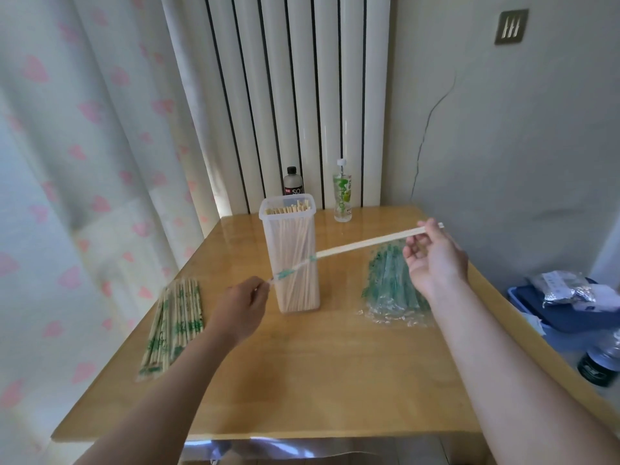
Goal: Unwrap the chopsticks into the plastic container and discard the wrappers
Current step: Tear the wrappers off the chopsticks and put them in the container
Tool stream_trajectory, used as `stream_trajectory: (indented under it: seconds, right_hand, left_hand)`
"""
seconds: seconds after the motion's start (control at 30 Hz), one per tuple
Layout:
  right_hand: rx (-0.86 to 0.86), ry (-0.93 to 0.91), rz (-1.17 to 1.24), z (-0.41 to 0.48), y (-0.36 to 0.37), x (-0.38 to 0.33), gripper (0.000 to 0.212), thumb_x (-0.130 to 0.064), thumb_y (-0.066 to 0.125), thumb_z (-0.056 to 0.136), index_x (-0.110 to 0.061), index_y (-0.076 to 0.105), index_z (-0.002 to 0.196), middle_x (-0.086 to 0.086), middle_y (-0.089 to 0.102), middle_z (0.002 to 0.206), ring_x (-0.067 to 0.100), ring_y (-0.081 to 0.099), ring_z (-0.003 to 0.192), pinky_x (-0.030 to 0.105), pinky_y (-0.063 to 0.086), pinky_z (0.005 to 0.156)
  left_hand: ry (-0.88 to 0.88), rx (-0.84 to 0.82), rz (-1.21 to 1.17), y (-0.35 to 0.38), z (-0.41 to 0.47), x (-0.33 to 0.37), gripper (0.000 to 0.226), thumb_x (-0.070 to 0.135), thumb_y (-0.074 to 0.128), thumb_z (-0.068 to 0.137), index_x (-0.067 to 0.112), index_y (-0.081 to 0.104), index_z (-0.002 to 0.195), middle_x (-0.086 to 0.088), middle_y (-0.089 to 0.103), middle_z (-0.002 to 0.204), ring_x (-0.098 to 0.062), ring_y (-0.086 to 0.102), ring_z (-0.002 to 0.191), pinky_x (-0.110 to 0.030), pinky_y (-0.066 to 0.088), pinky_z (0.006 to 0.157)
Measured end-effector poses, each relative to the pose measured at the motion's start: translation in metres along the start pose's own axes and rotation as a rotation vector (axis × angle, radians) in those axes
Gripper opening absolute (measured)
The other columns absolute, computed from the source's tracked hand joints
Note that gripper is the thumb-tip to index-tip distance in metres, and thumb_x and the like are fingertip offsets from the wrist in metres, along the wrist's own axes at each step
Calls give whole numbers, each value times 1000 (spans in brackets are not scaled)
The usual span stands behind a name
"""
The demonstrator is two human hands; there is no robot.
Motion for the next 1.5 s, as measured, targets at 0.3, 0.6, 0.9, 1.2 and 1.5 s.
stream_trajectory:
  seconds: [0.3, 0.6, 0.9, 1.2, 1.5]
  right_hand:
    - [-181, -198, -27, -14, 118, -54, 16, -16, 68, 98, -1, 71, 96, 6, 64, 71, 17, 61, 62, 29, 56, 64]
    - [-343, -659, -743, -26, 200, -28, 28, -21, 66, 99, -7, 67, 74, 8, 64, 66, 17, 65, 56, 39, 61, 59]
    - [-655, -878, -1399, -60, 223, 60, 18, -18, 62, 99, -18, 67, 117, 4, 70, 91, 17, 63, 78, 32, 52, 69]
    - [-814, -626, -1716, -51, 221, 74, 58, -43, 38, 108, -13, 33, 58, 2, 29, 54, 19, 32, 50, 34, 27, 58]
    - [-360, -817, -1169, -15, 149, -5, 51, -29, 37, 109, 4, 67, 84, 18, 72, 88, 28, 64, 86, 36, 51, 79]
  left_hand:
    - [-161, 289, -321, -26, 0, 1, 24, 28, 45, 105, 20, 64, 92, 10, 49, 50, -8, 41, 44, -32, 33, 49]
    - [-103, 328, -371, -37, -4, -6, 25, 24, 46, 105, 21, 63, 87, 9, 48, 53, -5, 39, 44, -31, 32, 48]
    - [-72, 239, -308, -27, -31, -28, 26, 23, 45, 106, 15, 59, 85, 7, 45, 50, -11, 38, 43, -34, 28, 46]
    - [4, 156, -270, -15, -30, -7, 26, 26, 45, 106, 14, 60, 89, -5, 50, 53, -22, 43, 44, -40, 29, 45]
    - [-260, -188, -486, 53, -13, 43, 25, 22, 51, 101, 11, 63, 81, -8, 55, 66, -19, 59, 59, -36, 51, 49]
Point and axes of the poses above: each hand's wrist, its own z-axis towards the middle knuckle, its own y-axis out of the palm, x = y × z, the point moved 6 cm from there along z, towards the middle knuckle
